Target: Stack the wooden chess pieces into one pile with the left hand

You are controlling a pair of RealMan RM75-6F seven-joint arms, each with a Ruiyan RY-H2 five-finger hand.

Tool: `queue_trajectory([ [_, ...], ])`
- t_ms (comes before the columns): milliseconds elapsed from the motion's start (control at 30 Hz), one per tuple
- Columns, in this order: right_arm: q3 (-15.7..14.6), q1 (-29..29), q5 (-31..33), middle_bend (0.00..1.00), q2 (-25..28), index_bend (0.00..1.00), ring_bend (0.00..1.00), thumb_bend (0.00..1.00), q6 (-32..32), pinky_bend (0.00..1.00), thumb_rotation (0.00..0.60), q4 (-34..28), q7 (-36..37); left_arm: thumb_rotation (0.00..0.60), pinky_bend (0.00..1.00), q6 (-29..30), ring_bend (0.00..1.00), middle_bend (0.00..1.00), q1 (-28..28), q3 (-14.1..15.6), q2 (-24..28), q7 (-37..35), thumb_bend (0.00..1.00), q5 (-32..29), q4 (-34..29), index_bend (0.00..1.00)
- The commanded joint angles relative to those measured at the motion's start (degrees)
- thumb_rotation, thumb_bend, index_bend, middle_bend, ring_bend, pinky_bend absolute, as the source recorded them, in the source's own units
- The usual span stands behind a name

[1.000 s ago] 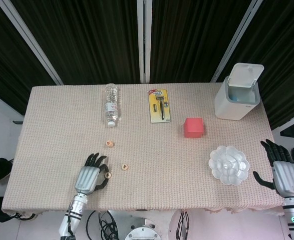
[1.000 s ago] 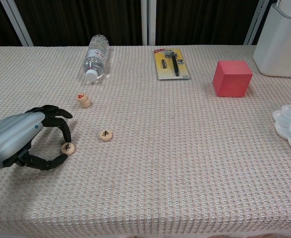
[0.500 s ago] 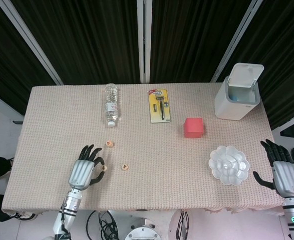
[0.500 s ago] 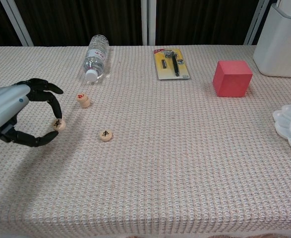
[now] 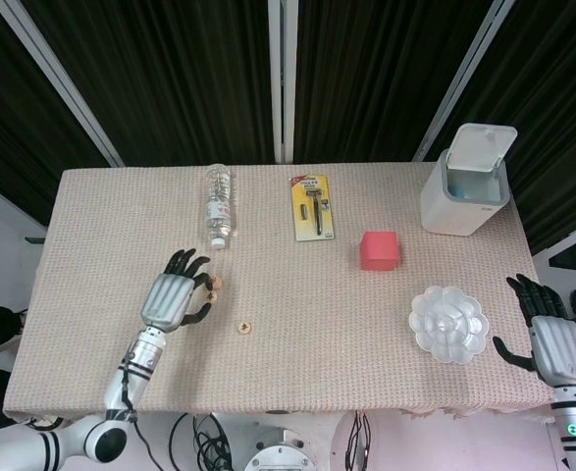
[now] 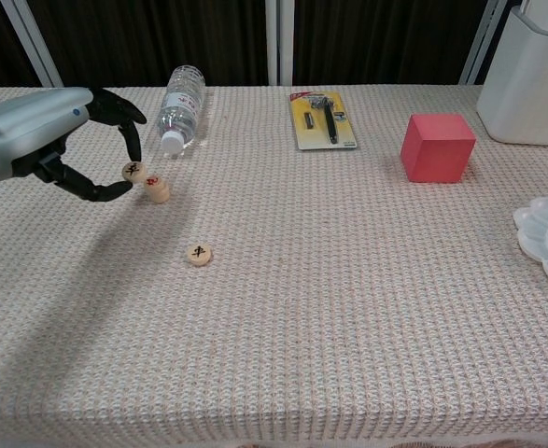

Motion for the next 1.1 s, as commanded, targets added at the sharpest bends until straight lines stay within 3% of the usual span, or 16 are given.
queue_trajectory([
  [33, 0.1, 0.0, 0.3, 0.0, 0.0, 0.0, 0.0, 0.24, -0.1, 0.0, 0.6, 0.2, 0.2, 0.6, 0.0, -2.8, 0.0, 0.15, -2.7, -1.1, -1.1, -3.7, 0.31, -1.4, 4.2, 0.49],
  [1100, 0.1, 0.0, 0.1, 0.0, 0.4, 0.0, 0.0, 0.24, -0.2, 0.0, 0.6, 0.5, 1.3, 0.6, 0.0, -5.8, 0.0, 0.16, -8.3, -0.5, -5.6, -7.3, 0.3, -6.8, 15.9, 0.48],
])
